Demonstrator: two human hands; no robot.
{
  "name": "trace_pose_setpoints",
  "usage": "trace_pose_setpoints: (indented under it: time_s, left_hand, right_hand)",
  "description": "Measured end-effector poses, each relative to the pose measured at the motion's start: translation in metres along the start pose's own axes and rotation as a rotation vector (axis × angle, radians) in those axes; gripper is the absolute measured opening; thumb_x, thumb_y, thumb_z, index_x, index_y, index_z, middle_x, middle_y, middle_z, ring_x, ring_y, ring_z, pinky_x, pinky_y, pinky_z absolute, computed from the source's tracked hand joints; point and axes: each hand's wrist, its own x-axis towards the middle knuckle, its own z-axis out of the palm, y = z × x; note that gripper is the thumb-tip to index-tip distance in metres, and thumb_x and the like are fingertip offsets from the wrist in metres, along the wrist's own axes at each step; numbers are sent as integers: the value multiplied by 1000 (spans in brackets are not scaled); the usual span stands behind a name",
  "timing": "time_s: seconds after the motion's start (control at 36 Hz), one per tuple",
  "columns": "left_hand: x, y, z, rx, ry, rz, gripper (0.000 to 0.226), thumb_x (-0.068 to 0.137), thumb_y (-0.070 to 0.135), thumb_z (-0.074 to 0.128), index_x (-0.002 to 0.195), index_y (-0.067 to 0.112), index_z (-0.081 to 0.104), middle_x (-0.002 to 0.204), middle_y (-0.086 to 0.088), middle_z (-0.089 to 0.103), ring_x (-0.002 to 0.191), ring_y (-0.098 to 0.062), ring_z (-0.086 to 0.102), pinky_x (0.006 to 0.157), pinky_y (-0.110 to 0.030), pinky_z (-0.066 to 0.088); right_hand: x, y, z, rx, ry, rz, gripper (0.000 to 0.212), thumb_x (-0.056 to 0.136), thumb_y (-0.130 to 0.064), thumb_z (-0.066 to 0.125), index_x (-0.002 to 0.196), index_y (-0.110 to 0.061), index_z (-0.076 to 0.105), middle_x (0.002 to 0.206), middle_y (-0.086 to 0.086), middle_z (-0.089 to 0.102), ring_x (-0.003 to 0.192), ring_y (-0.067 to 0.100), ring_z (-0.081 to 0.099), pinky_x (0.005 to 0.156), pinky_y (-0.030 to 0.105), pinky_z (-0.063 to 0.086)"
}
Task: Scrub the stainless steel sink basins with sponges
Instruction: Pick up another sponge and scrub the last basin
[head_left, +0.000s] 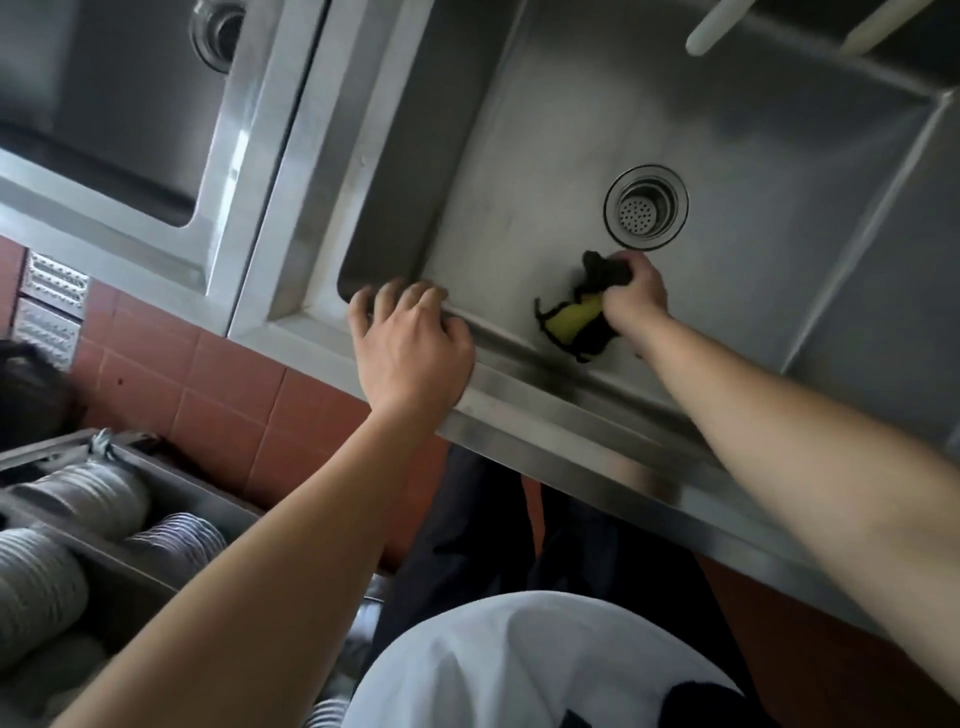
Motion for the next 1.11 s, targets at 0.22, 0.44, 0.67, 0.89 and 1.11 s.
trace_pose_setpoints:
  time_s: [0.22,0.44,0.67,0.89,1.11]
  left_hand:
    - [-2,-2,-4,-83,-7,47,46,85,31,38,119,24,68,129,7,65,132,-20,47,116,-46,23]
    - [-8,-30,-52,-1056,-30,-94,53,83,-5,39,122,15,68,107,23,67,95,14,58,96,-14,45]
    - [-9,-138,-98,-988,32,-99,50,91,12,47,131,40,58,128,27,59,120,9,52,100,-14,38]
    - [-20,-146,-79,-619,-23,149,58,88,3,58,144,12,48,148,-7,49,141,-27,39,117,-46,31]
    - [-43,-97,-66,-409,-203,416,64,90,7,53,152,16,37,162,-7,28,152,-27,13,123,-49,13]
  right_hand:
    - [-94,-60,-96,-141,-301,-629,72,74,18,52,120,-36,62,123,-9,58,109,-8,52,95,-1,32]
    - [-196,-106,-96,-192,-479,-578,74,76,17,56,127,-36,63,125,-19,58,117,-11,50,100,0,28]
    - [-233,-137,80,-703,-501,-605,78,87,-40,53,151,-53,10,165,-15,8,153,20,-1,120,60,0]
    - [-245,-97,119,-864,-104,-768,97,86,-68,47,156,-34,-11,167,-9,-2,153,22,-10,116,64,-8]
    - [-250,-24,51,-830,-3,-673,85,87,-68,43,155,-42,-1,166,-14,8,154,16,-1,119,60,-5]
